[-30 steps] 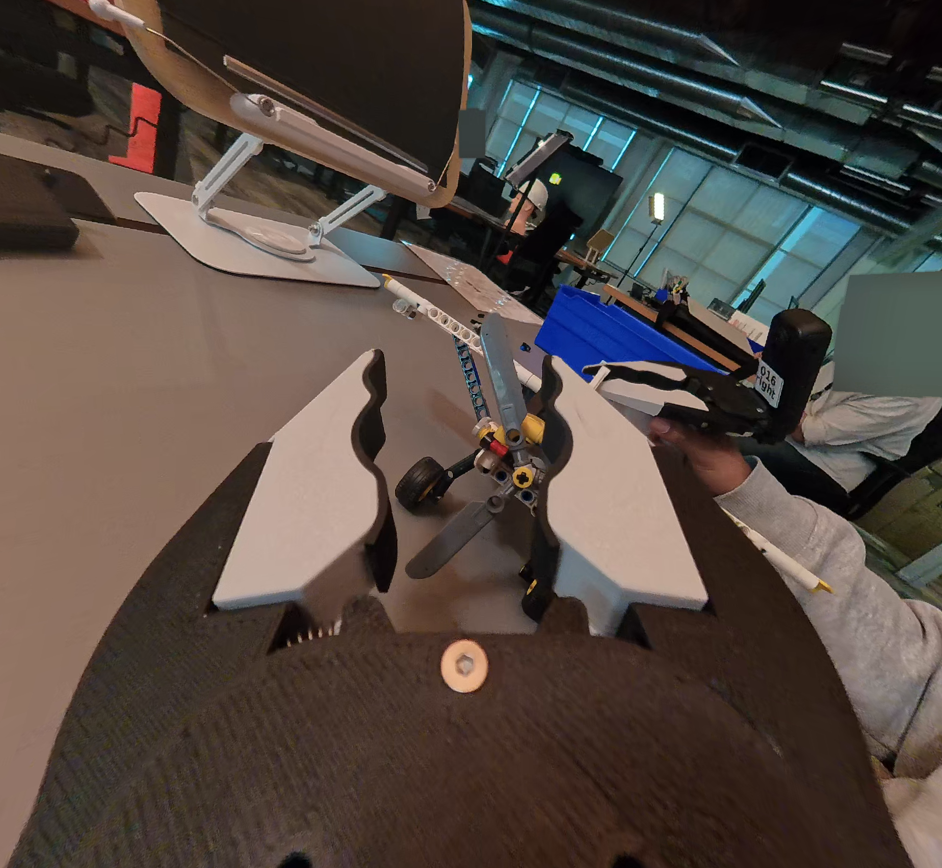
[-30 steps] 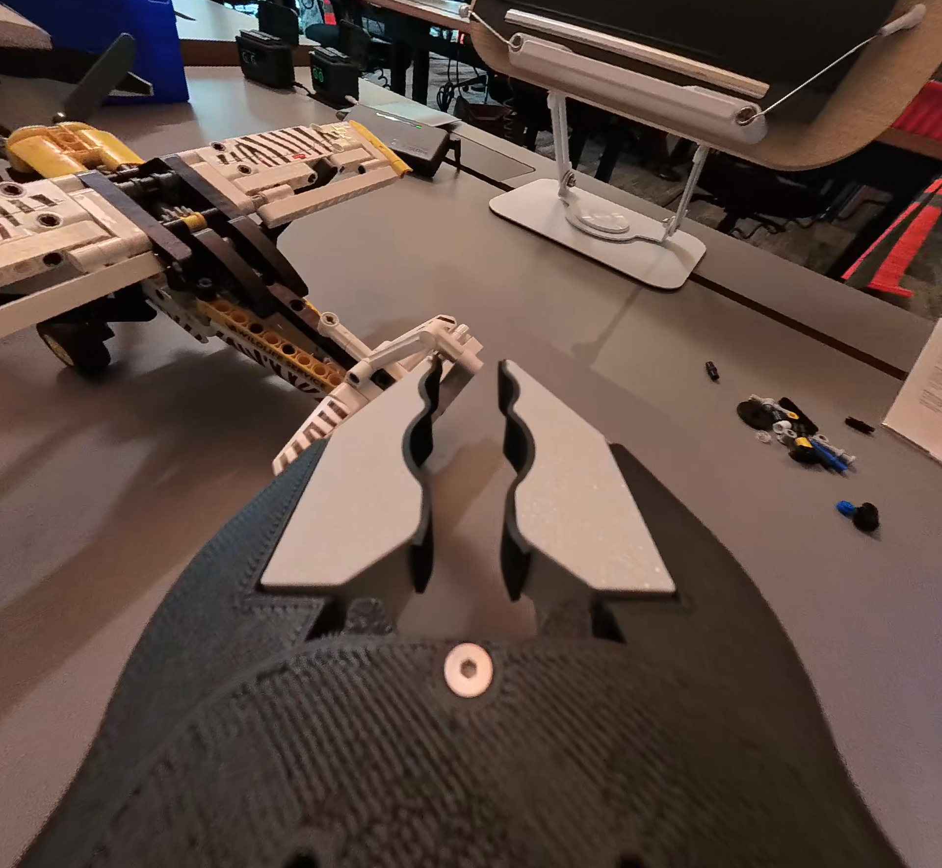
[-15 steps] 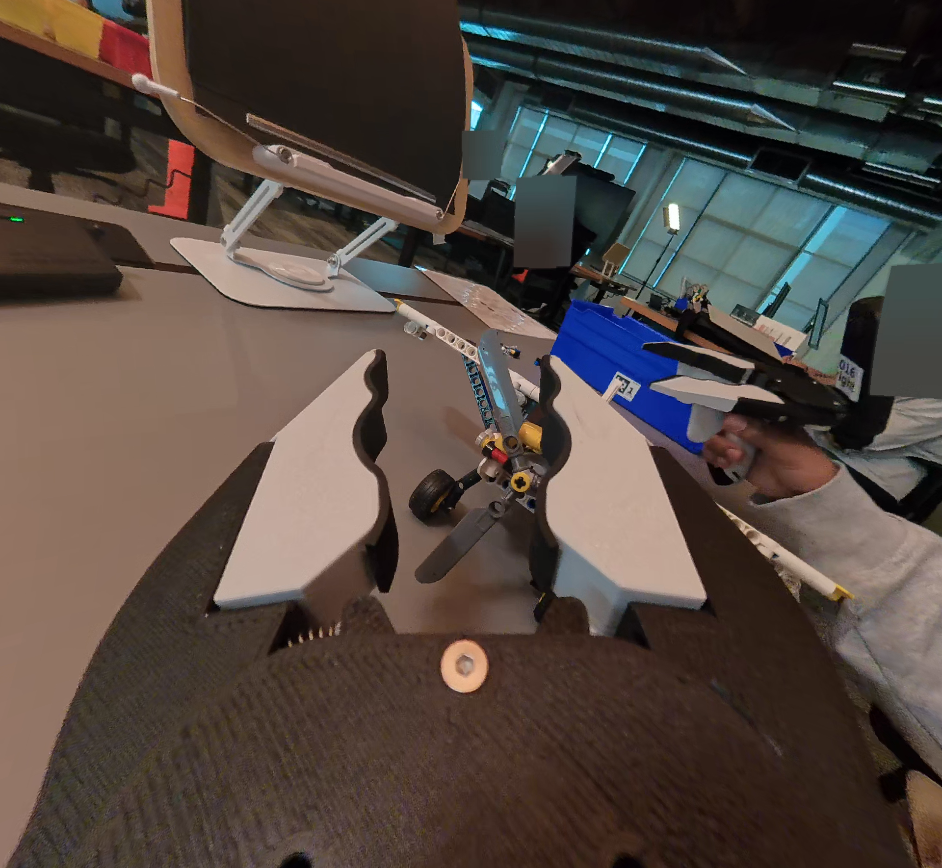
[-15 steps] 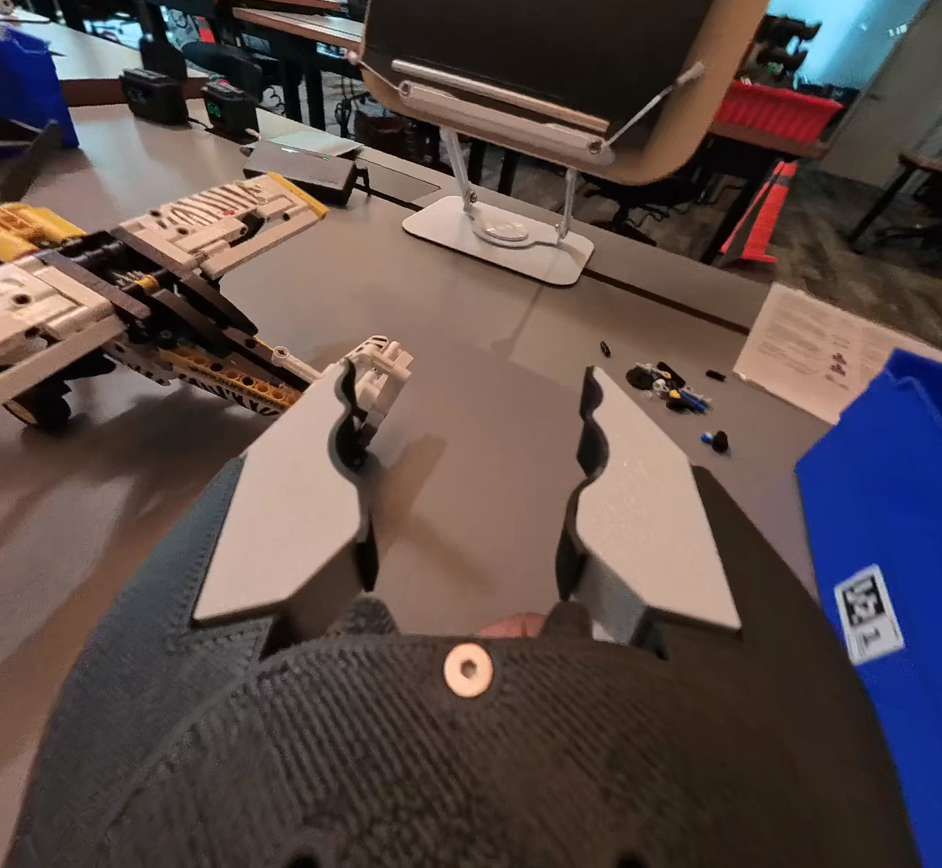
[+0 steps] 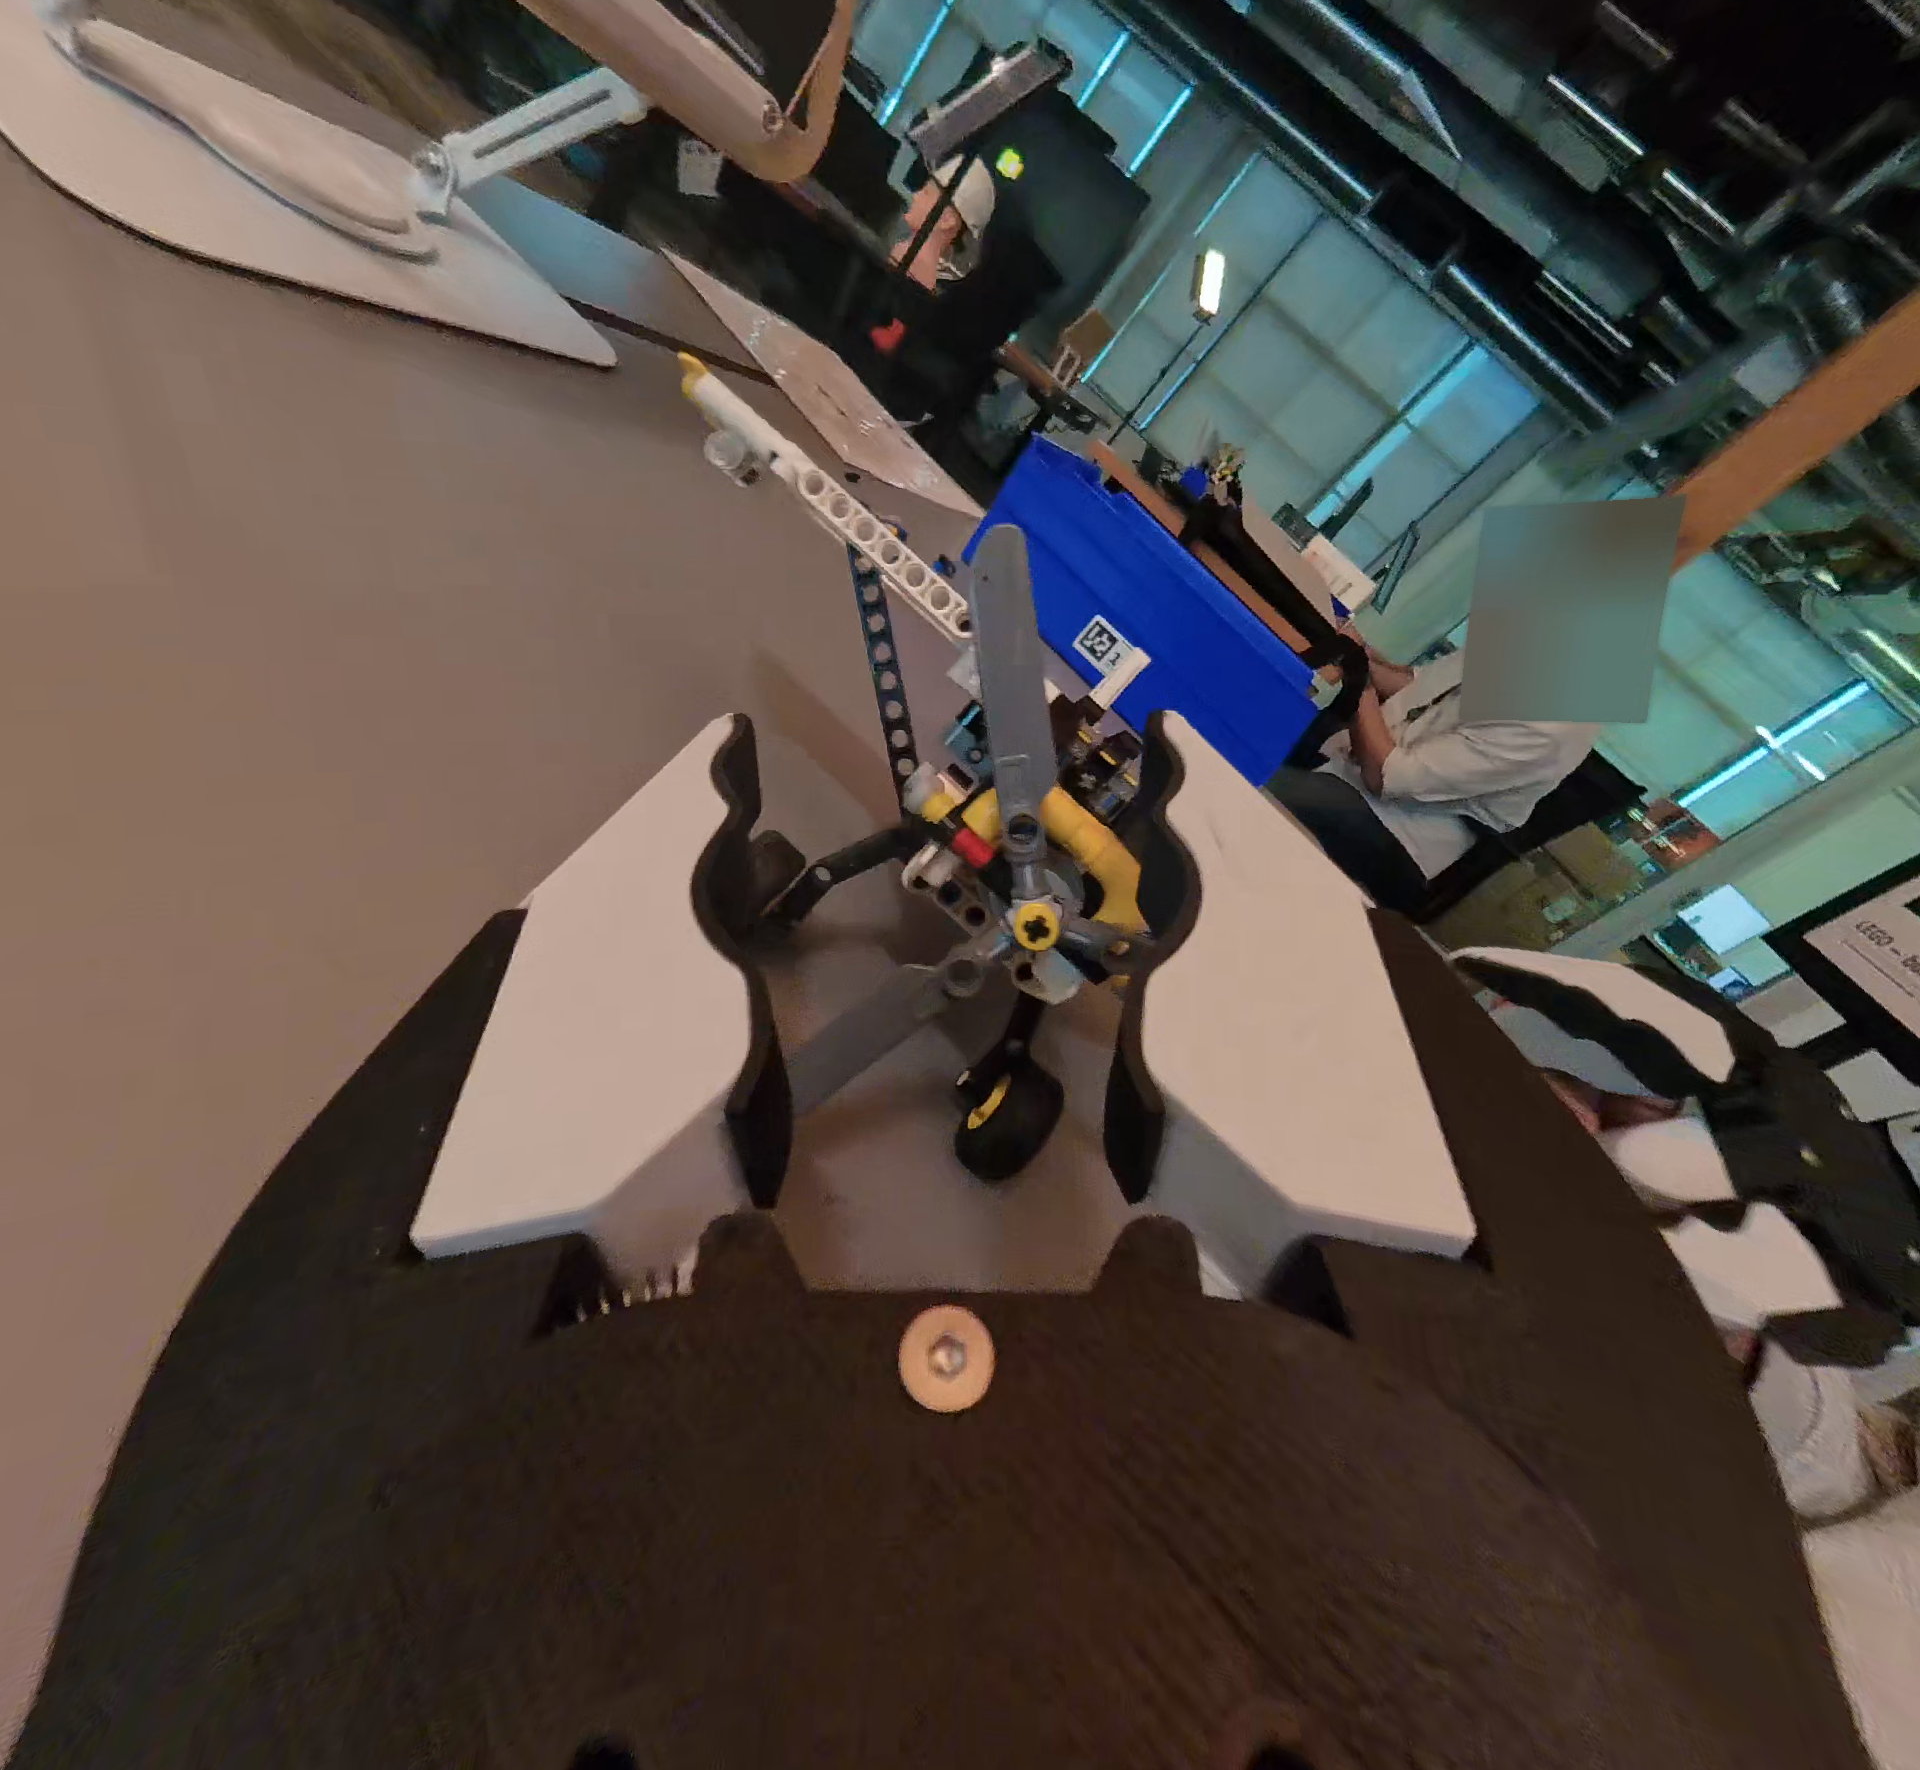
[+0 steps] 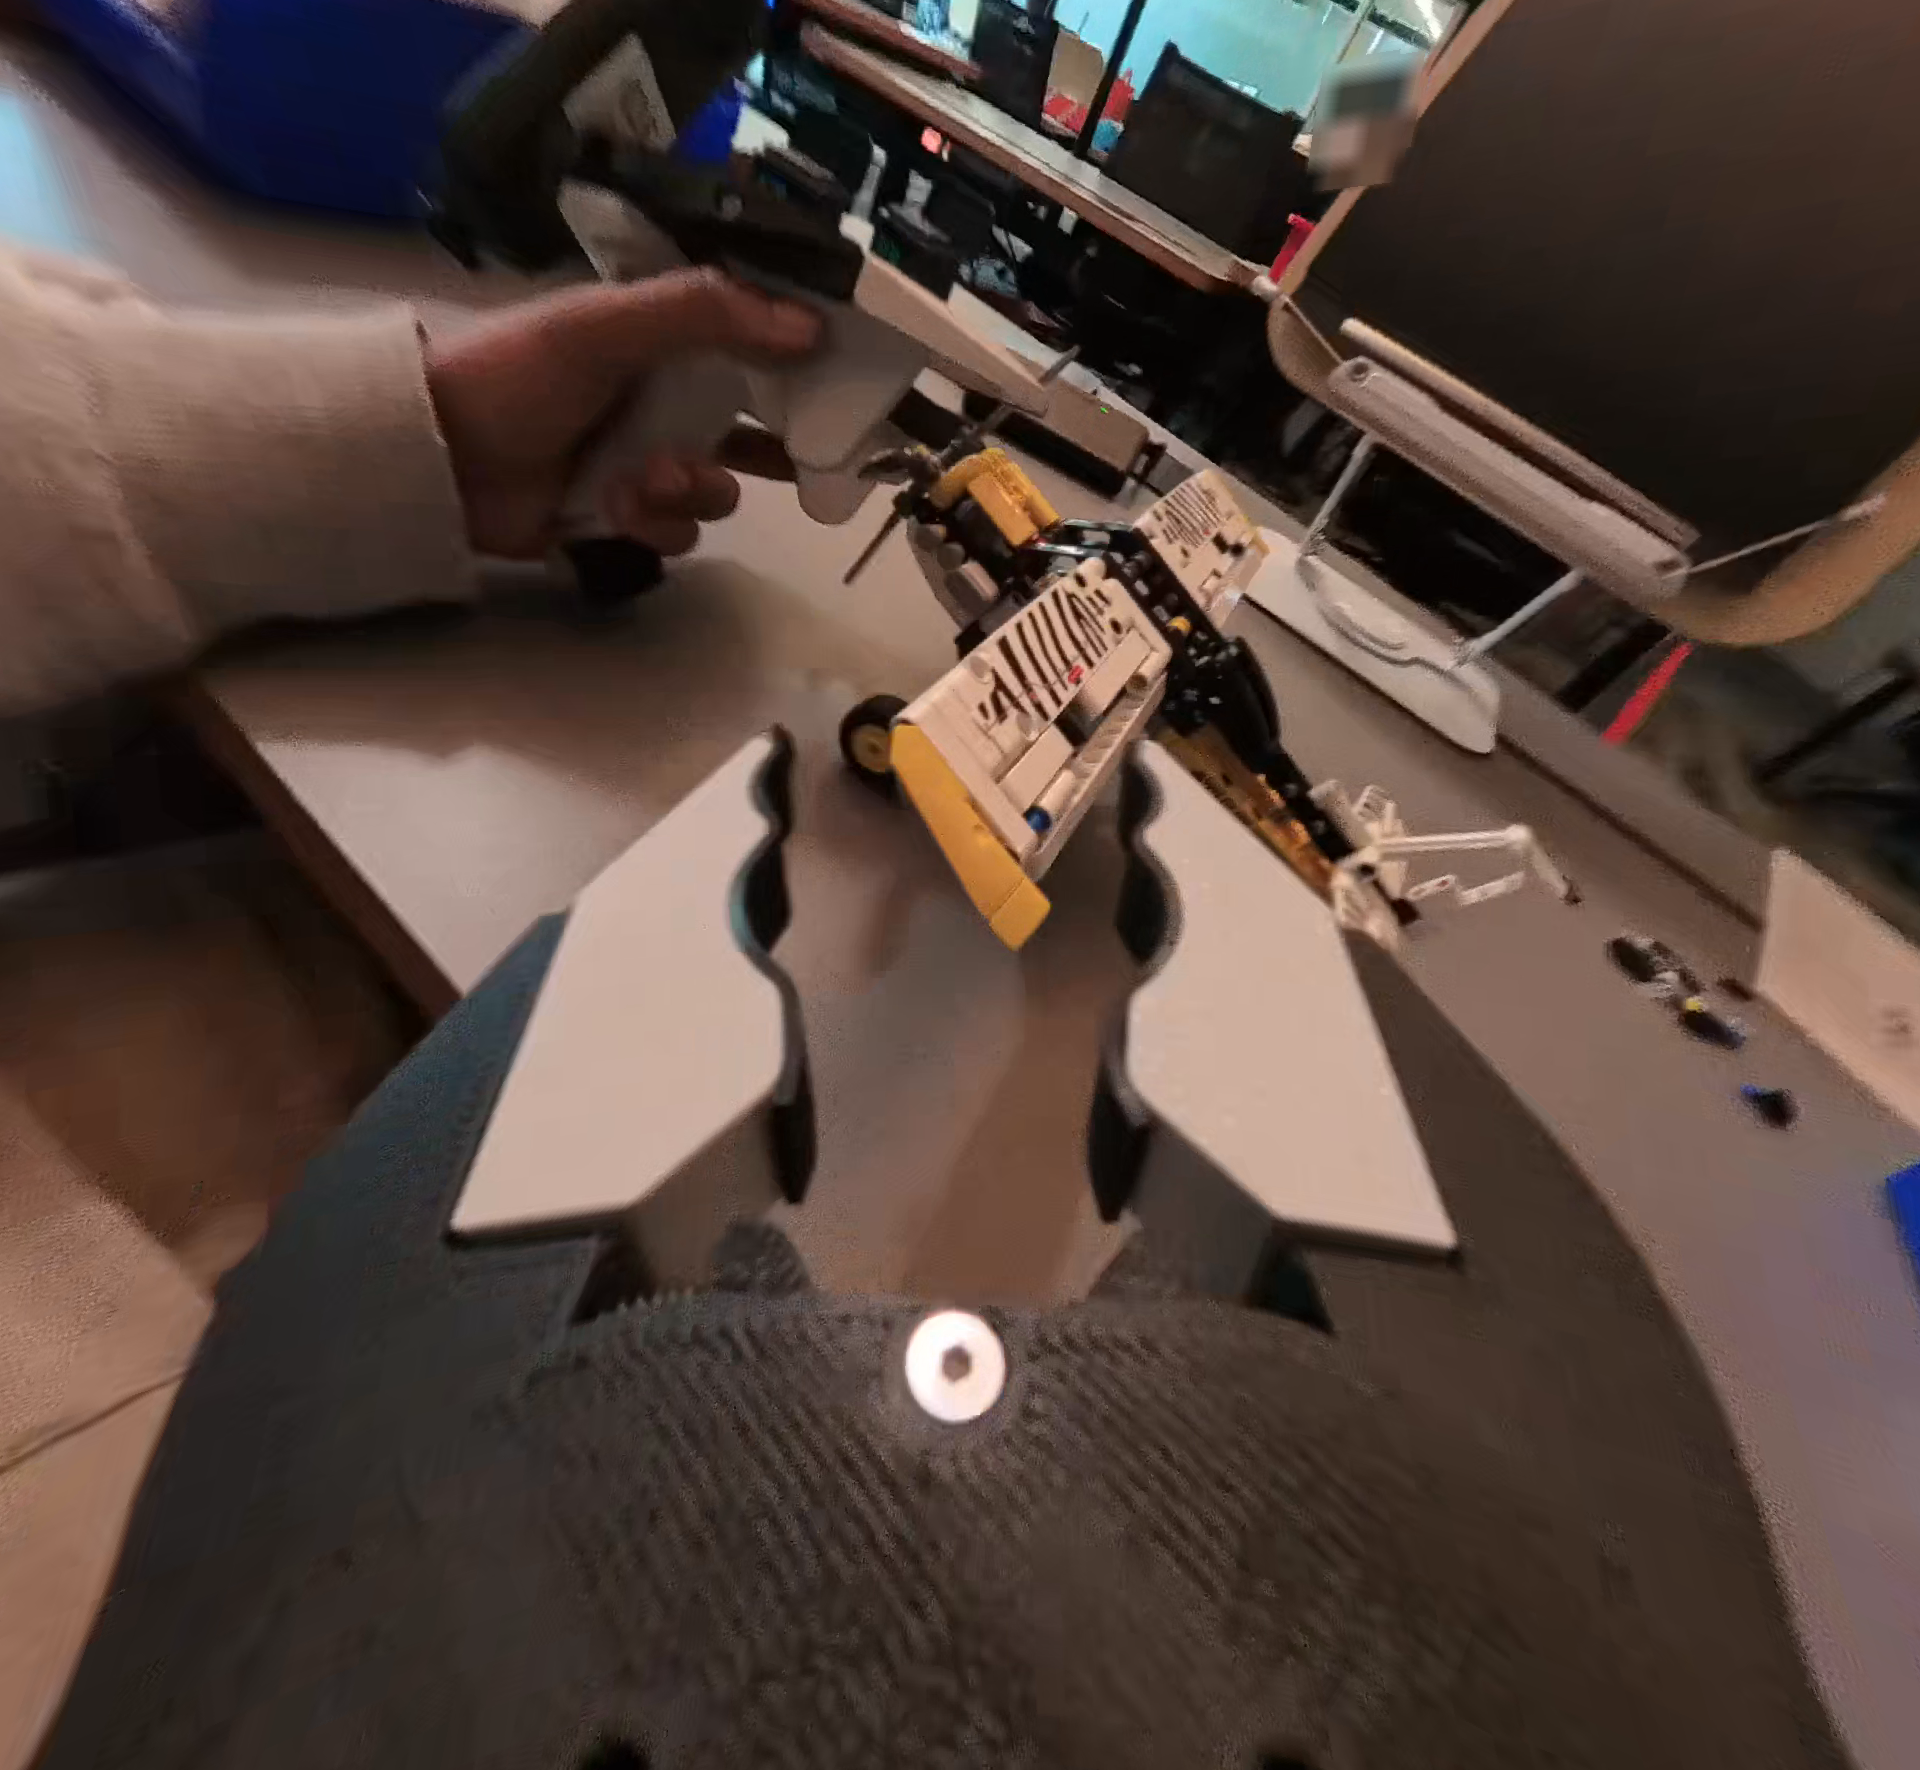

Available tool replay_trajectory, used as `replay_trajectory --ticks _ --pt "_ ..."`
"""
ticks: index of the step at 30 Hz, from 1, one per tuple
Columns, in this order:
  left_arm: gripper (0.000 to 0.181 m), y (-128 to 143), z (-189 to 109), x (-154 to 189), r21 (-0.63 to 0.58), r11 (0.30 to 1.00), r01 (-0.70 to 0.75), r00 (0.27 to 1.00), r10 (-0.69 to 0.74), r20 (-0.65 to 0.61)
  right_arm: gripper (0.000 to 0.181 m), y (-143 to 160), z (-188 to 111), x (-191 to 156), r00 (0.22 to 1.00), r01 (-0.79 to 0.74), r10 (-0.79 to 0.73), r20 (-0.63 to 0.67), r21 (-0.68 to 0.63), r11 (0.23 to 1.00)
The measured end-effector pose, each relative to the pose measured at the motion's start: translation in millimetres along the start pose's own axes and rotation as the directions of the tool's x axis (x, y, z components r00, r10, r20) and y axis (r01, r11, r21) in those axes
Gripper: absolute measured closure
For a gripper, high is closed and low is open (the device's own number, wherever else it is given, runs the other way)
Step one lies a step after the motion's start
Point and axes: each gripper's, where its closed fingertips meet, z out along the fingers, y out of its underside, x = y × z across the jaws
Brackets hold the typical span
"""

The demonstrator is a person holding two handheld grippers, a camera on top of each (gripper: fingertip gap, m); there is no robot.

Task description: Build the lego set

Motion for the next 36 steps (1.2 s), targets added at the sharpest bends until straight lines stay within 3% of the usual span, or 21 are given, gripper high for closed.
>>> replay_trajectory --ticks 2,3,5,9,13,17,20,23,26,30,36 --pt "0.117 3 0 5 -0.015 1.0 -0.005 1.0 0.005 -0.008 0.15 5 10 6 0.998 0.056 -0.056 -0.004 -0.027 0.998" --pt "0.123 7 0 8 -0.03 0.999 -0.01 1.0 0.01 -0.018 0.154 6 13 10 0.999 0.05 -0.05 0.01 -0.031 0.998" --pt "0.143 15 -2 17 -0.056 0.998 -0.013 0.998 0.01 -0.056 0.157 7 14 26 0.999 0.039 -0.038 0.005 -0.039 0.999" --pt "0.145 29 -3 37 -0.079 0.995 -0.055 0.994 0.047 -0.096 0.159 17 7 72 0.995 0.07 -0.076 -0.065 -0.093 0.993" --pt "0.144 48 -1 55 -0.133 0.982 -0.132 0.988 0.119 -0.096 0.158 40 -9 94 0.998 0.028 -0.038 -0.057 -0.16 0.987" --pt "0.143 56 -1 70 -0.148 0.968 -0.203 0.978 0.192 -0.084 0.157 52 -28 82 0.997 -0.056 0.045 -0.063 -0.168 0.984" --pt "0.143 60 -1 74 -0.17 0.951 -0.257 0.966 0.254 -0.041 0.16 37 -37 72 0.986 -0.071 0.039 -0.163 -0.194 0.978" --pt "0.142 51 -8 75 -0.169 0.935 -0.312 0.946 0.323 0.042 0.181 16 -37 60 0.967 -0.03 -0.04 -0.253 -0.267 0.963" --pt "0.142 41 -21 82 -0.158 0.925 -0.347 0.927 0.363 0.092 0.181 15 -34 56 0.945 0.021 -0.158 -0.287 -0.428 0.903" --pt "0.142 36 -45 86 -0.168 0.909 -0.381 0.902 0.406 0.148 0.181 28 -23 47 0.95 -0.073 -0.123 -0.287 -0.585 0.807" --pt "0.142 51 -87 85 -0.176 0.932 -0.316 0.923 0.345 0.168 0.181 8 -16 49 0.85 0.002 -0.331 -0.41 -0.625 0.78"
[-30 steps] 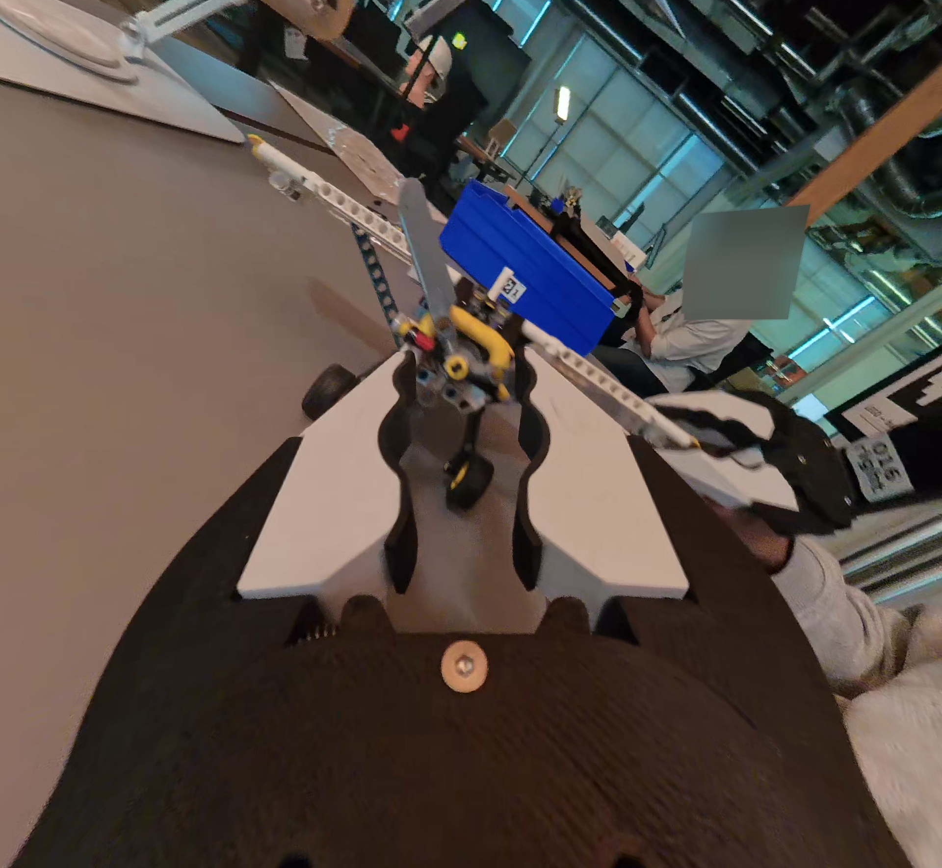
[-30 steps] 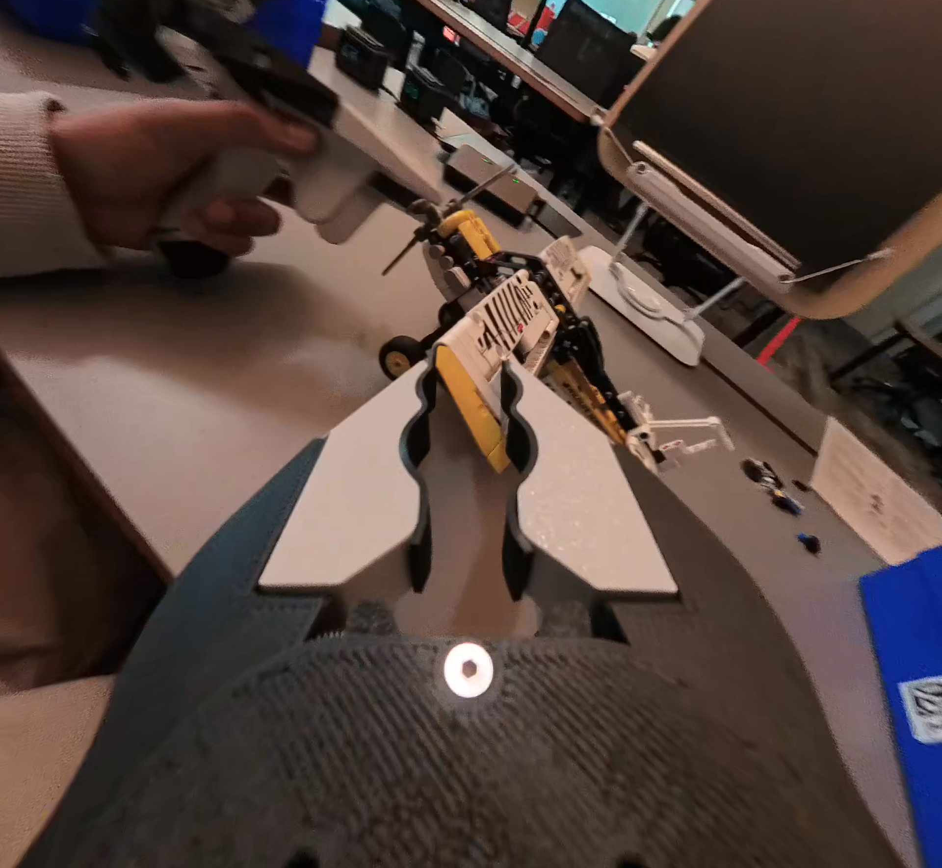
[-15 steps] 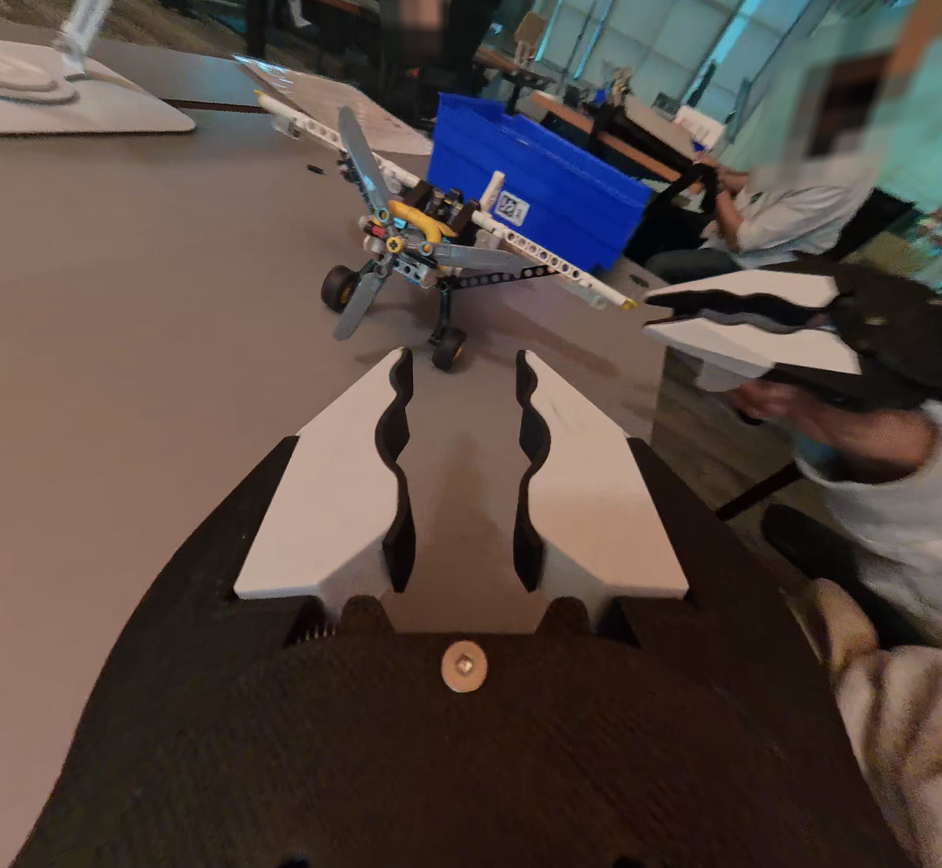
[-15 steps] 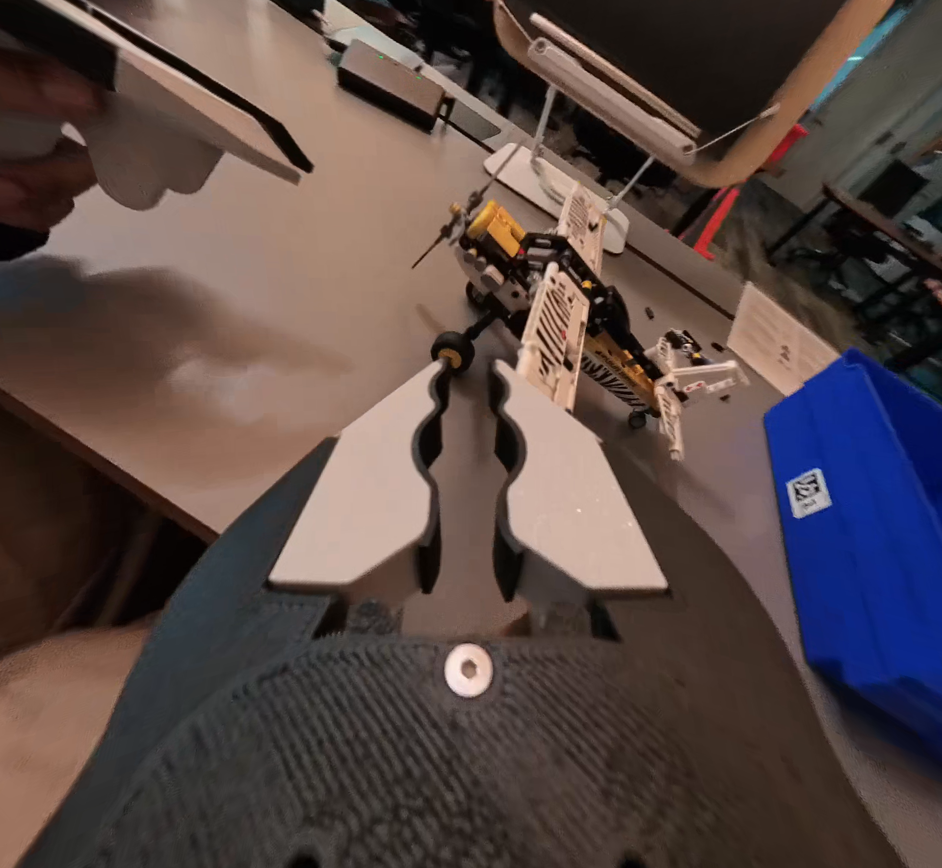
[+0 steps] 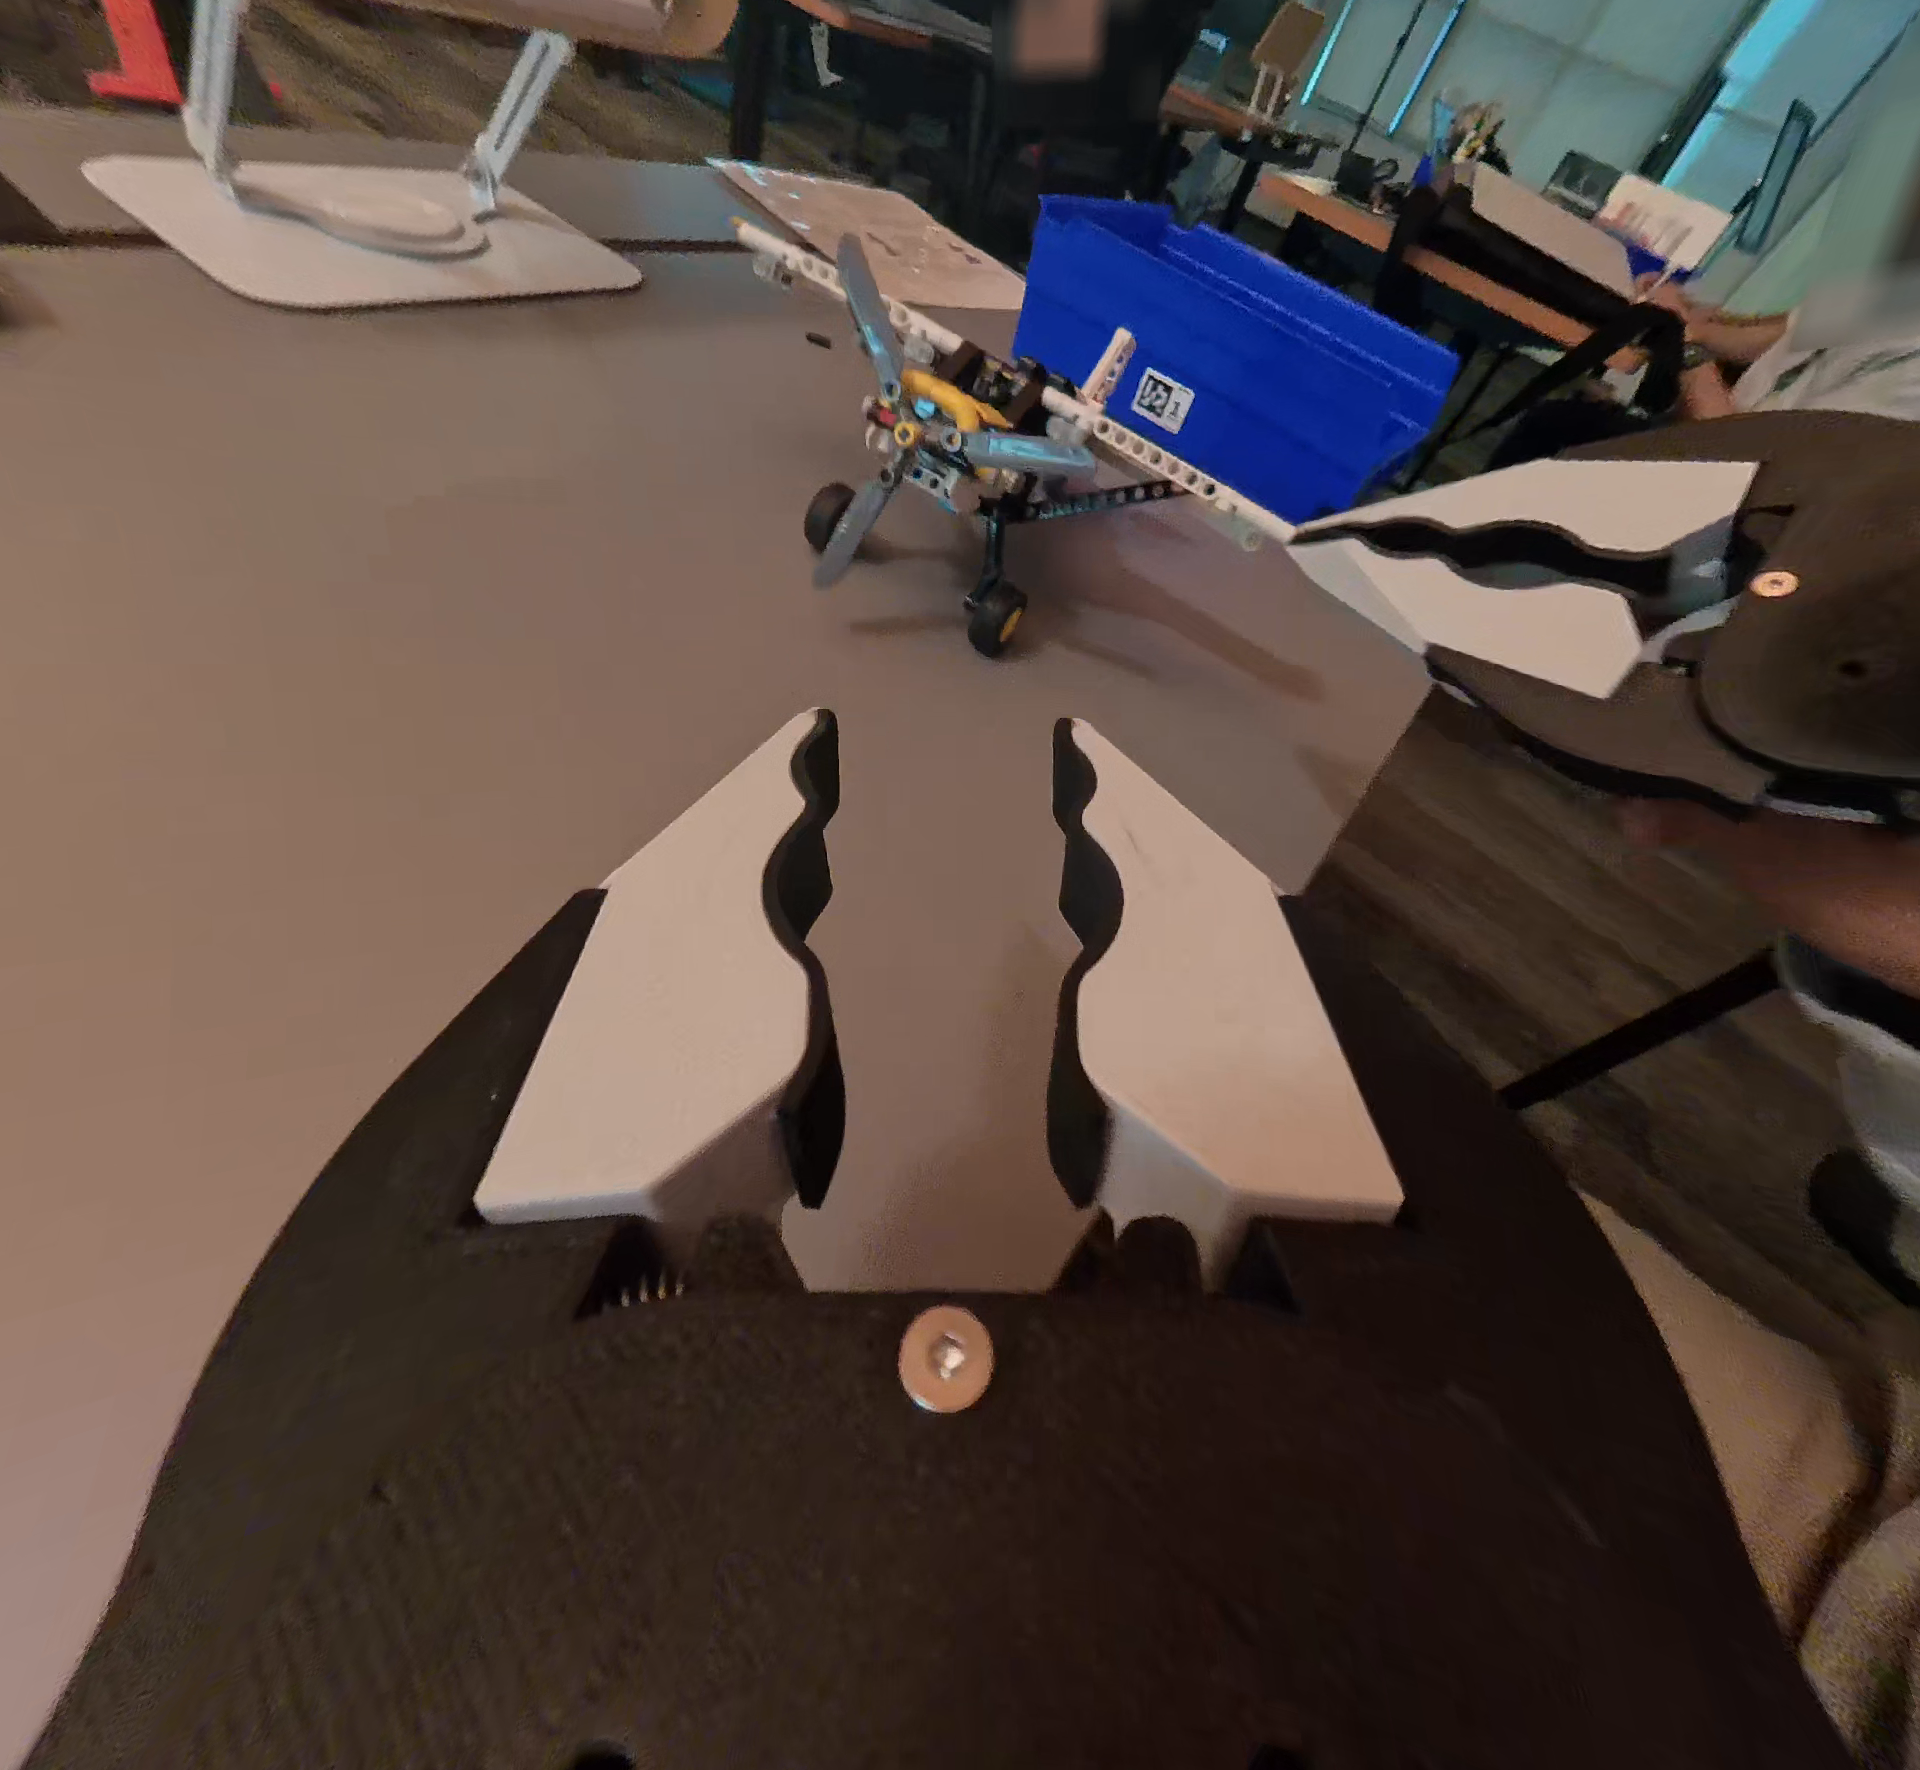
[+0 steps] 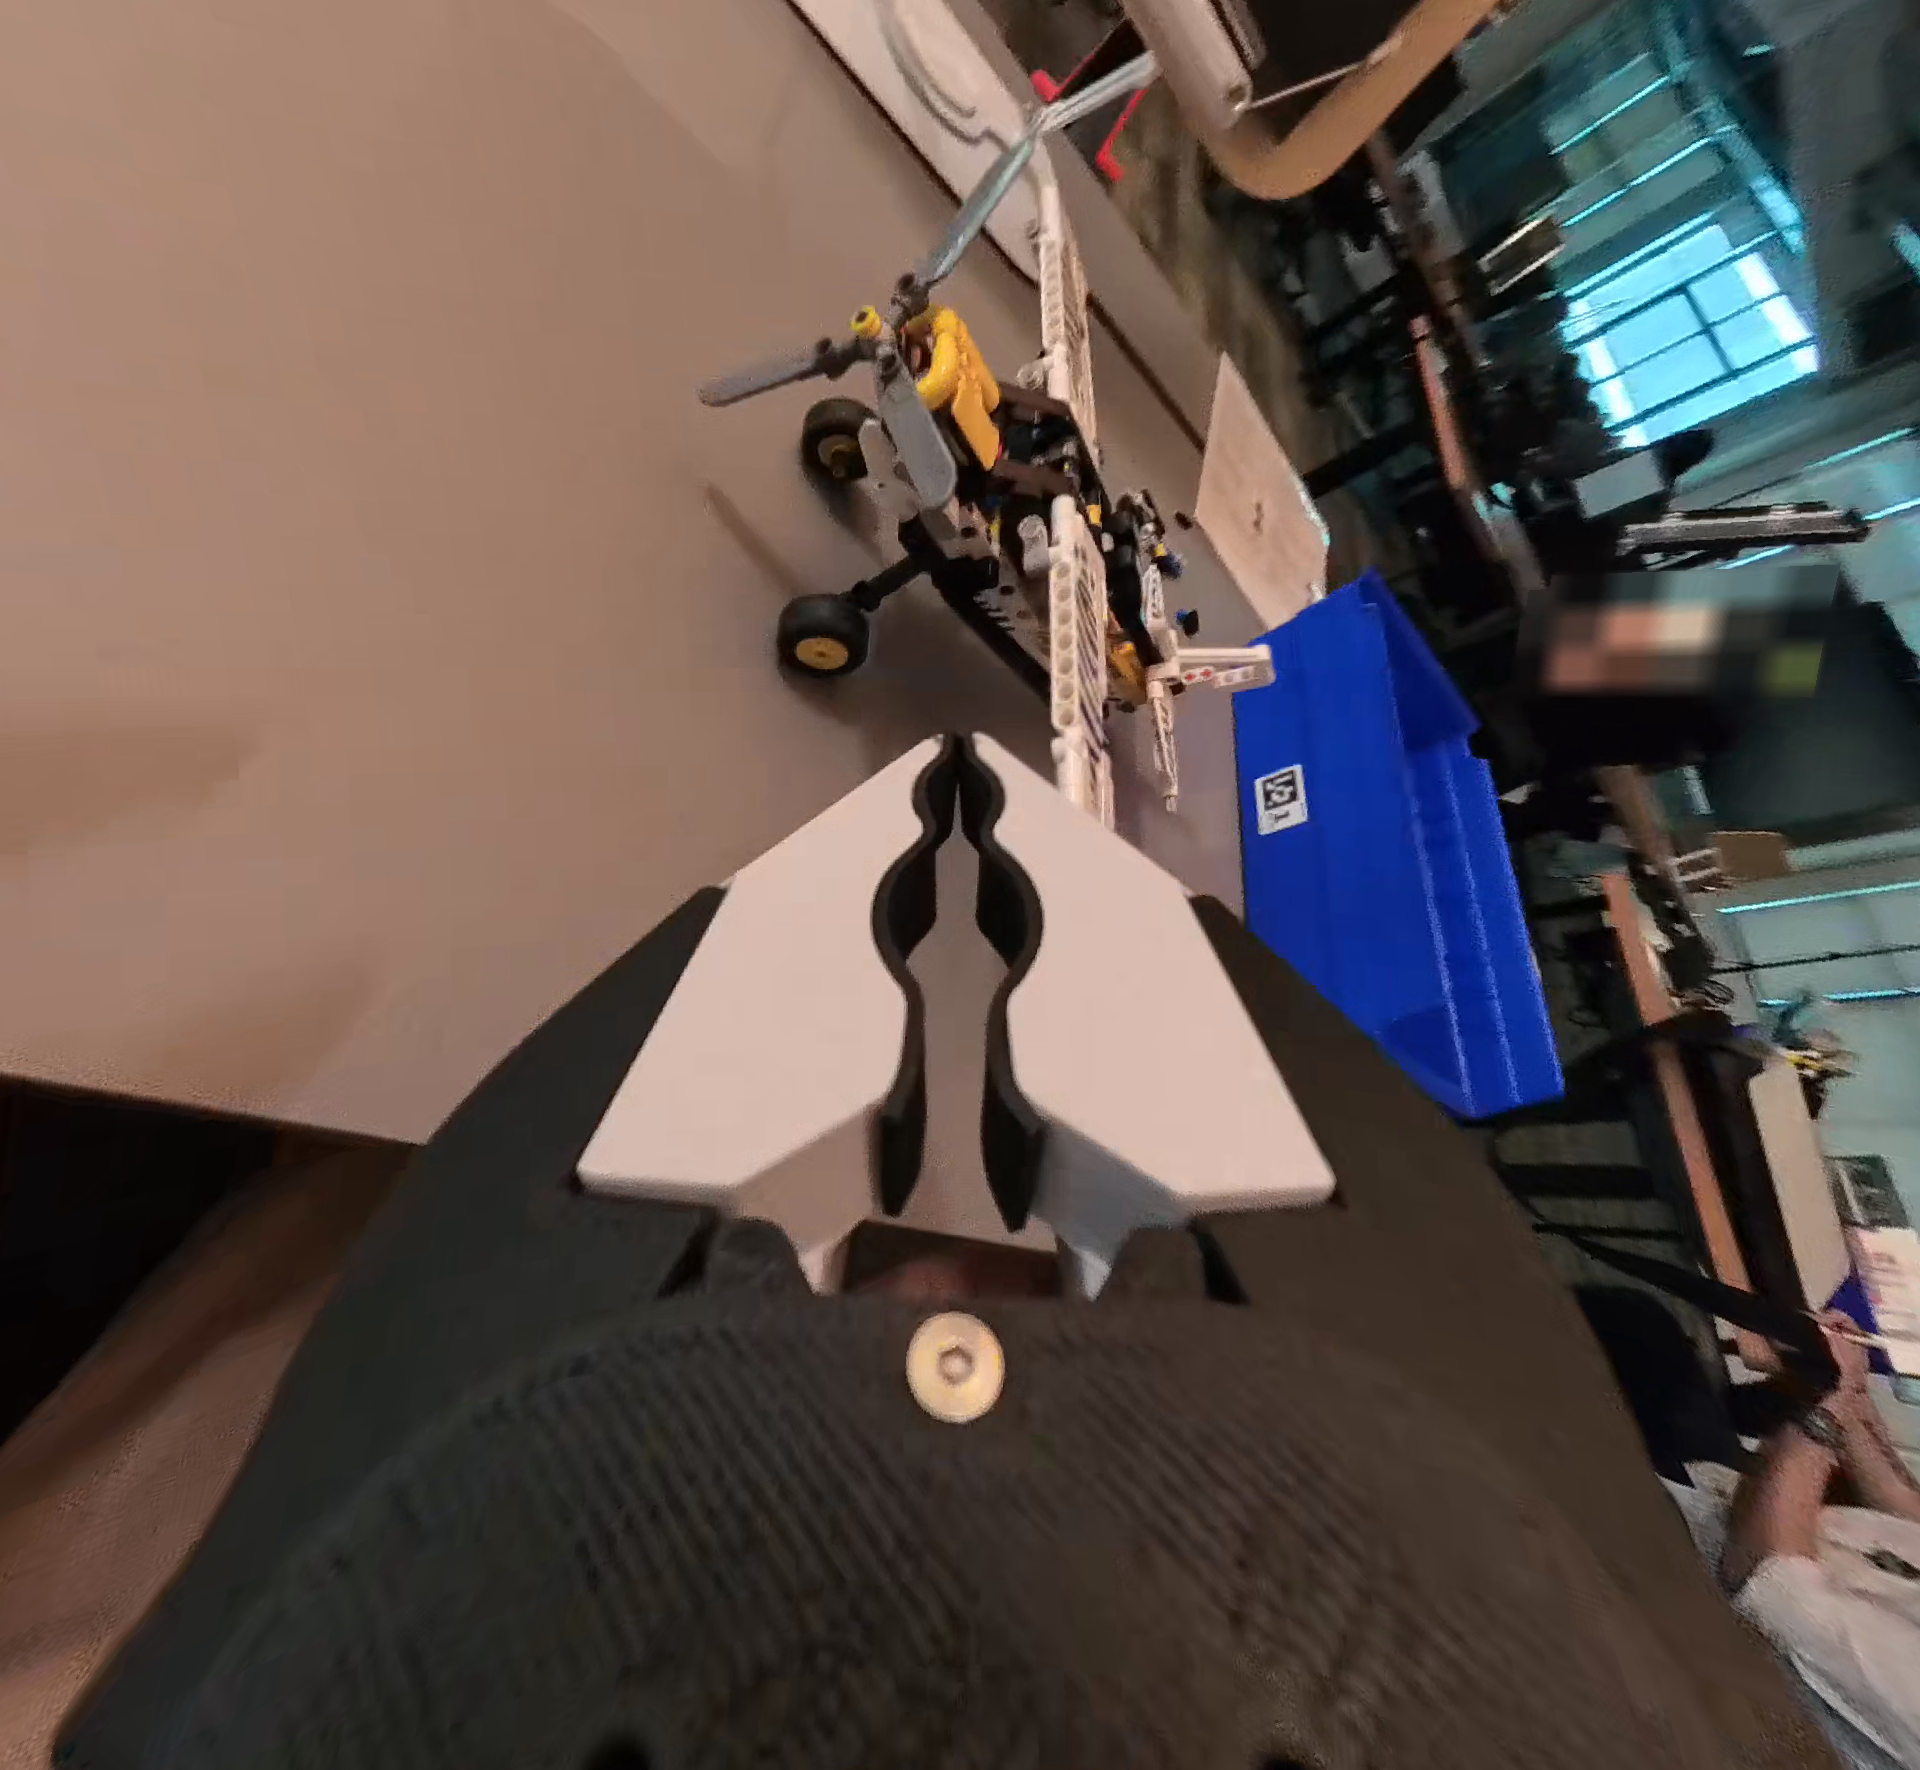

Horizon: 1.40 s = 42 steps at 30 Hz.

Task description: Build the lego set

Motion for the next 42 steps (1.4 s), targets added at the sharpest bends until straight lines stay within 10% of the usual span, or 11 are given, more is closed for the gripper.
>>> replay_trajectory --ticks 10,14,33,42 --pt "0.141 27 -31 2 -0.006 0.997 0.077 0.997 -0.077 0.004 0.181 -24 -6 -21 0.983 -0.145 0.152 -0.1 0.074 0.987" --pt "0.113 28 -28 3 -0.012 1.0 -0.01 0.998 0.011 0.064 0.181 -28 -1 -17 0.953 -0.262 0.279 -0.12 0.142 0.955" --pt "0.06 16 122 39 -0.174 0.904 -0.391 0.9 0.415 0.132 0.181 83 12 42 0.778 -0.62 0.628 0.029 0.201 0.759" --pt "0.057 18 137 54 -0.159 0.905 -0.394 0.906 0.412 0.099 0.121 66 4 32 0.767 -0.641 0.605 0.212 0.24 0.729"
